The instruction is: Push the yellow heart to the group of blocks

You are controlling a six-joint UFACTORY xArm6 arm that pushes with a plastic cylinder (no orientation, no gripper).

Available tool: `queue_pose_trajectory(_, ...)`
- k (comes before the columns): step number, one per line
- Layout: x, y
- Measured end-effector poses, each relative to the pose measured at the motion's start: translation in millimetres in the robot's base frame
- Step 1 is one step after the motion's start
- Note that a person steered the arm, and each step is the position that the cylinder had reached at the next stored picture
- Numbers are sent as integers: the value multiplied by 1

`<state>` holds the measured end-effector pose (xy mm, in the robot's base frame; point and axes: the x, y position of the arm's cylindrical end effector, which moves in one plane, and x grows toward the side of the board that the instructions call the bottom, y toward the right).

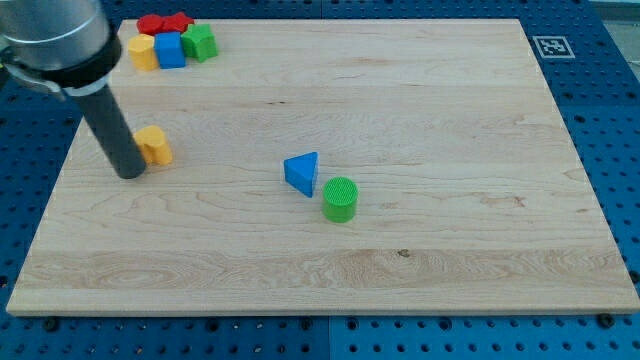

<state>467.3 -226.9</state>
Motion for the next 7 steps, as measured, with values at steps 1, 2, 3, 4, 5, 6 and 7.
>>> queue_pose_trajectory(1,-10,-5)
queue_pose_trajectory(2,-29,-1)
queue_pose_trajectory(3,-32,3)
queue_pose_trajectory(4,-26,13)
queue_pose_trajectory(5,-8,23)
queue_pose_trajectory(6,-10,25)
queue_pose_trajectory(7,-18,29)
